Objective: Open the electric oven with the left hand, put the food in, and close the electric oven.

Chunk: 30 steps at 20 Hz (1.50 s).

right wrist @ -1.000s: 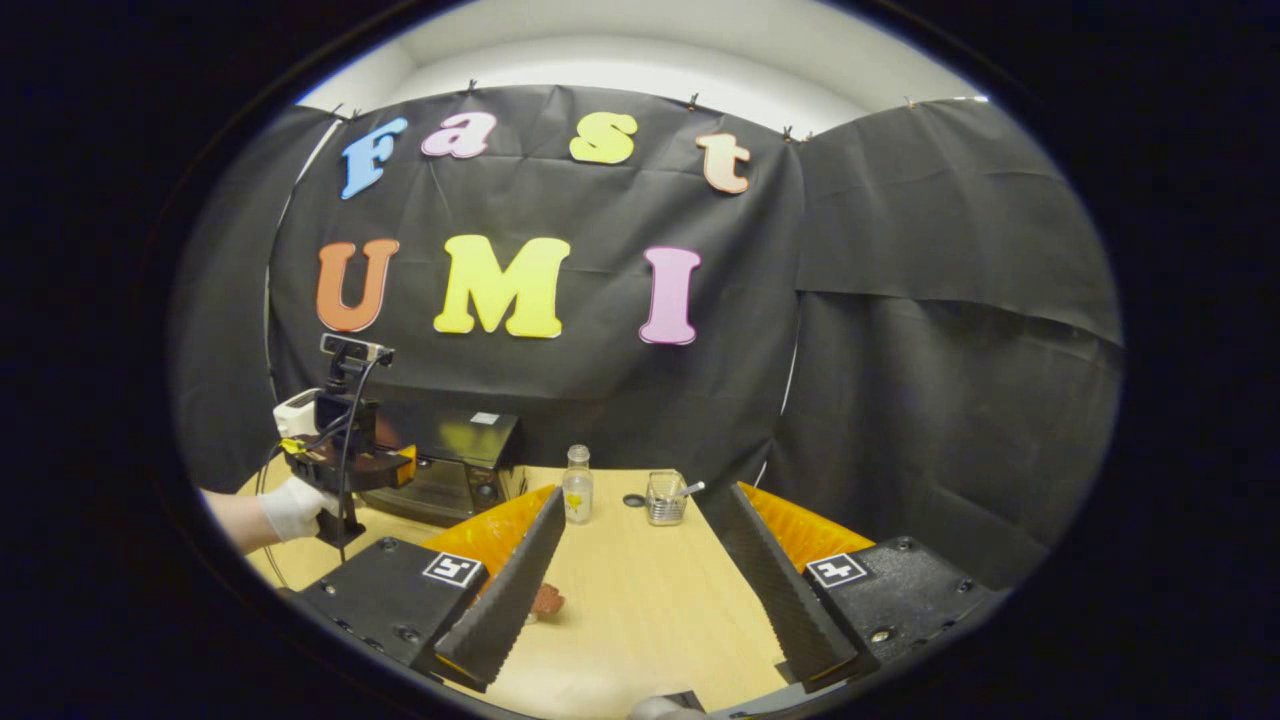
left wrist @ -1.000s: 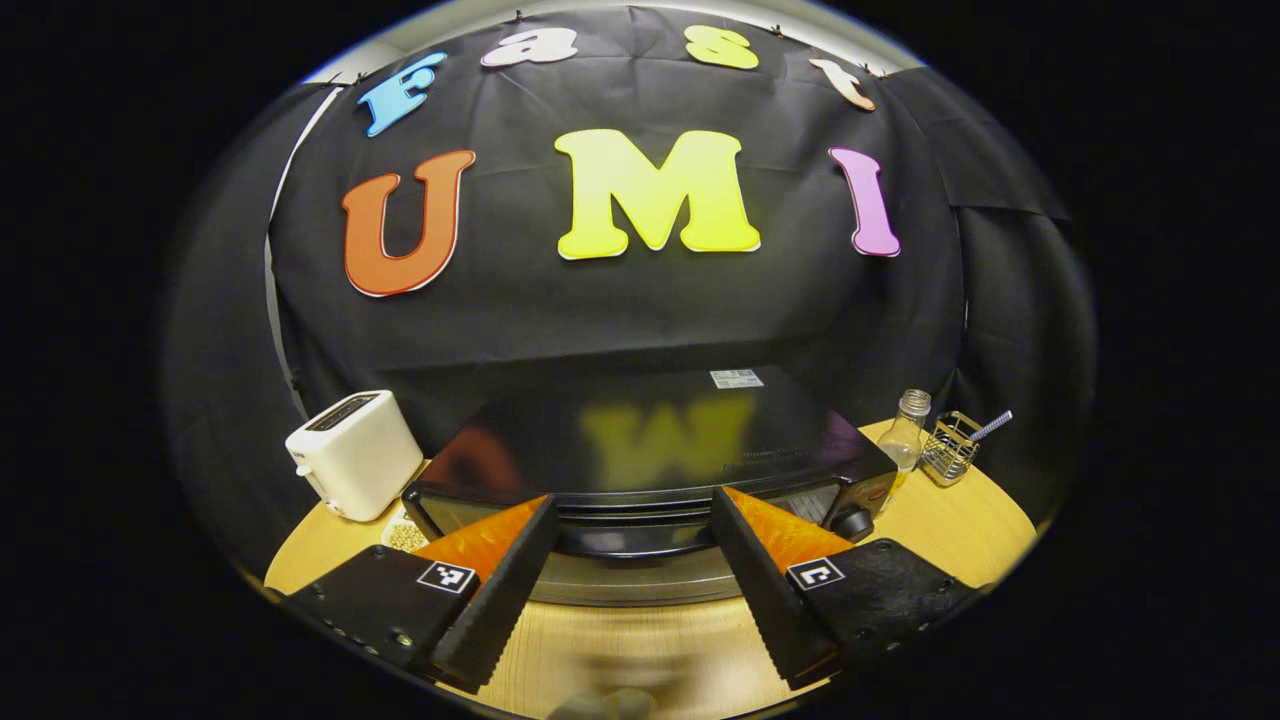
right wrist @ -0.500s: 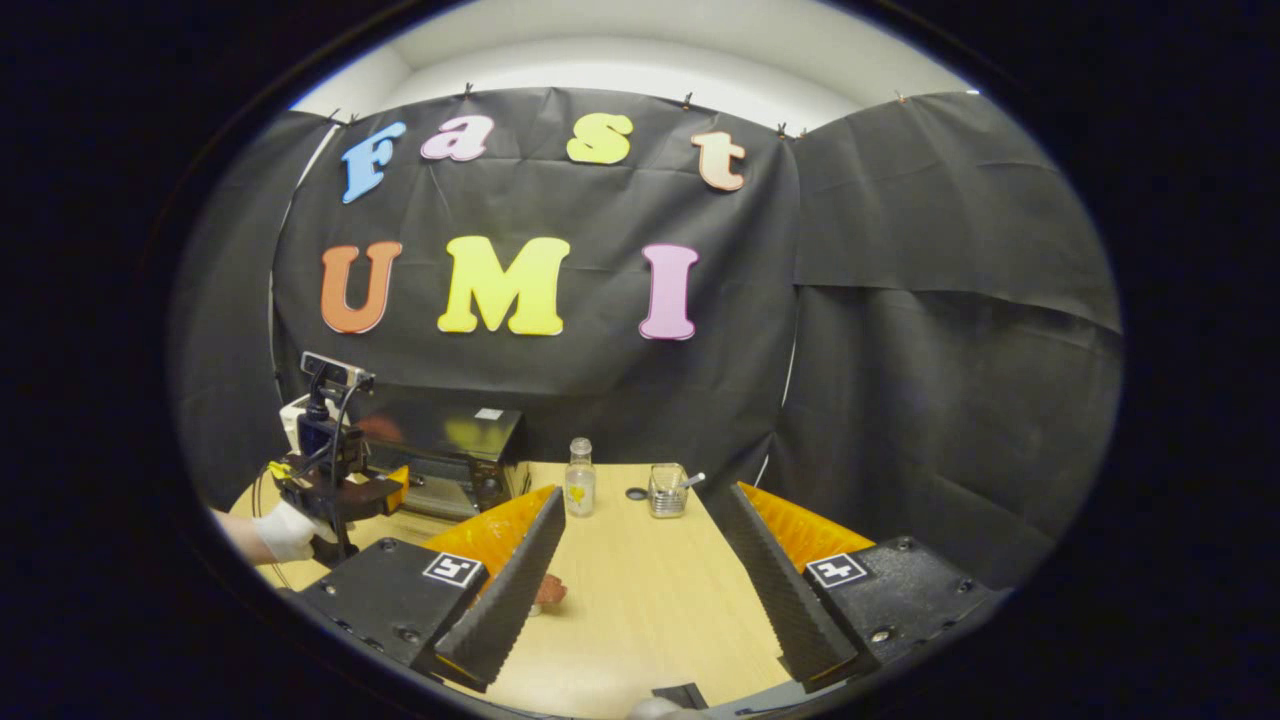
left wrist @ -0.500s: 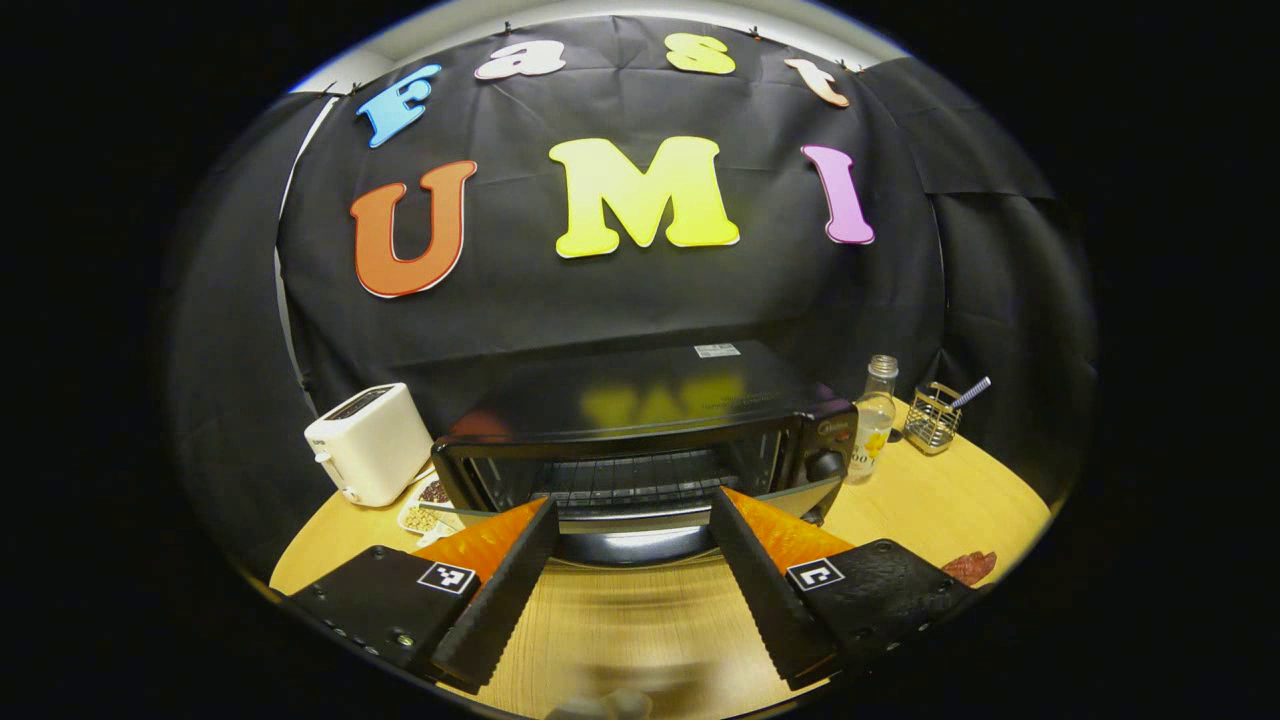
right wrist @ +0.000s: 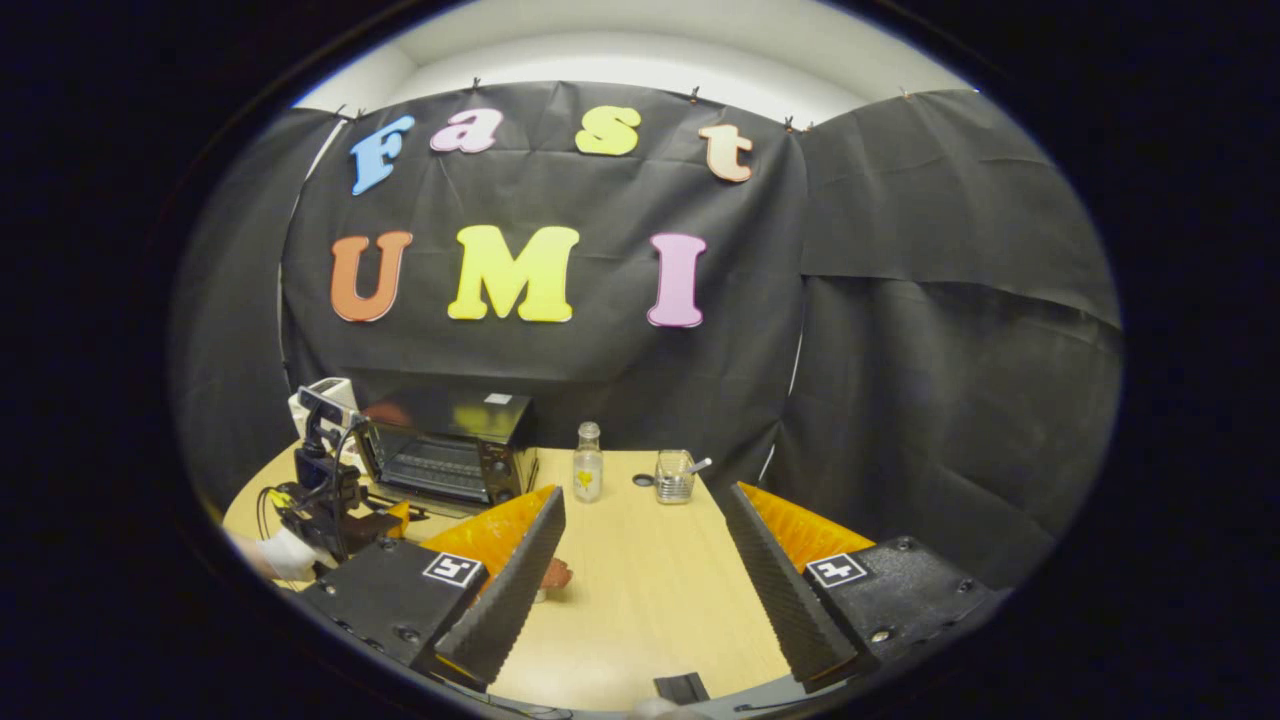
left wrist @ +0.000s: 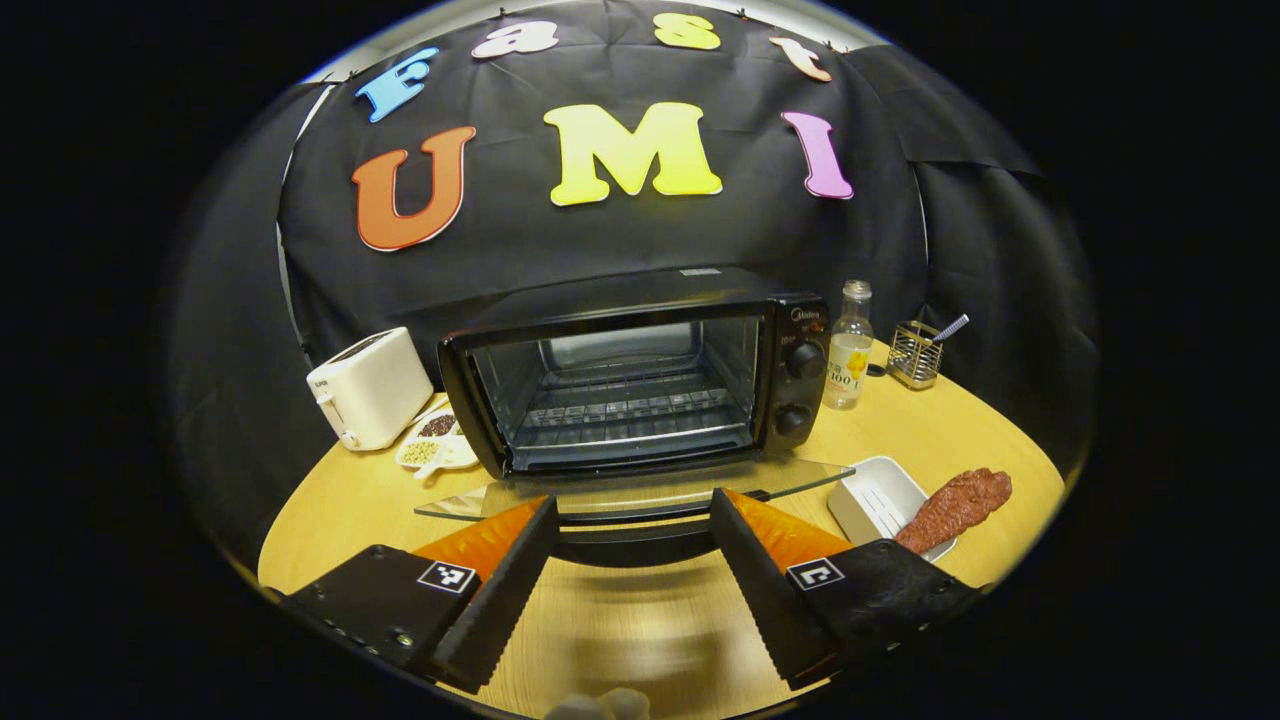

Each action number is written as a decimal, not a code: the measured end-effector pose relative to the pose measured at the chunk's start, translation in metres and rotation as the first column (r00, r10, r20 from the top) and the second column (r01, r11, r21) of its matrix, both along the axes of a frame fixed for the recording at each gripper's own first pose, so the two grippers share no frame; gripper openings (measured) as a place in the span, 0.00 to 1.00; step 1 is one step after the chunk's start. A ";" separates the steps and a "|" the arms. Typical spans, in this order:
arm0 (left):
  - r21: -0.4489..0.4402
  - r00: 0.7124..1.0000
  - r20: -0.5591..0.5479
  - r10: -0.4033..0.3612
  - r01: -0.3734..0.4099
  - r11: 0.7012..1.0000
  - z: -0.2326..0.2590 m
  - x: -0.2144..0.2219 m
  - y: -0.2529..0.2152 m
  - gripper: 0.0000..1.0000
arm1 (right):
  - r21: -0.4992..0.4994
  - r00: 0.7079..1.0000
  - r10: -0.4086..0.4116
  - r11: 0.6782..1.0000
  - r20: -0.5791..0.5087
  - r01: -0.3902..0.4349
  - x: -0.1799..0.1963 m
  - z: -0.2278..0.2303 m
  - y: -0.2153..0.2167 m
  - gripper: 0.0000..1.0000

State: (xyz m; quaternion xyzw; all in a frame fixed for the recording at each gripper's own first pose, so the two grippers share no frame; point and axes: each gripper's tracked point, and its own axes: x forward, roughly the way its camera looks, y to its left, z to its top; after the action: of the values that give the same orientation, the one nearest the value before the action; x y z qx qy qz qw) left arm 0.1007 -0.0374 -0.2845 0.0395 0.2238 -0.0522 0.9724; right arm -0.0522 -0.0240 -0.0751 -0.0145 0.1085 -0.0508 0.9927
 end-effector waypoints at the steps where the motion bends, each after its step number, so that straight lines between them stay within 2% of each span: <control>1: -0.006 1.000 -0.005 0.001 -0.001 1.000 -0.005 -0.004 0.000 0.97 | 0.003 1.000 0.003 1.000 -0.007 -0.003 0.000 -0.003 0.002 1.00; 12: 0.011 0.983 -0.181 0.000 0.002 1.000 -0.075 -0.030 -0.003 0.97 | -0.006 0.998 -0.002 1.000 -0.063 0.002 -0.002 -0.021 0.004 1.00; 16: -0.007 0.980 -0.200 0.002 -0.003 1.000 -0.081 -0.031 -0.006 0.95 | 0.001 0.996 -0.003 1.000 -0.084 0.003 -0.001 -0.028 0.002 1.00; 24: -0.007 0.998 -0.067 0.017 -0.018 1.000 -0.033 -0.041 0.015 0.97 | 0.035 0.991 0.055 0.998 -0.123 -0.051 0.019 -0.059 -0.005 1.00; 27: -0.009 1.000 -0.008 0.029 -0.029 1.000 0.001 -0.061 0.028 0.96 | 0.057 0.981 0.100 0.994 -0.169 -0.091 0.039 -0.083 -0.008 1.00; 30: -0.019 0.998 0.037 0.045 -0.044 0.999 0.039 -0.084 0.036 0.97 | 0.093 0.958 0.172 0.984 -0.230 -0.155 0.064 -0.119 -0.005 1.00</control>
State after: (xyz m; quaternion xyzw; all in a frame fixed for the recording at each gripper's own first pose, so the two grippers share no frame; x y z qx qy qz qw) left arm 0.0170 -0.0014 -0.2450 0.0266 0.2058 -0.0319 0.9777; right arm 0.0114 -0.0294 -0.1942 0.0073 0.2264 0.0377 0.9733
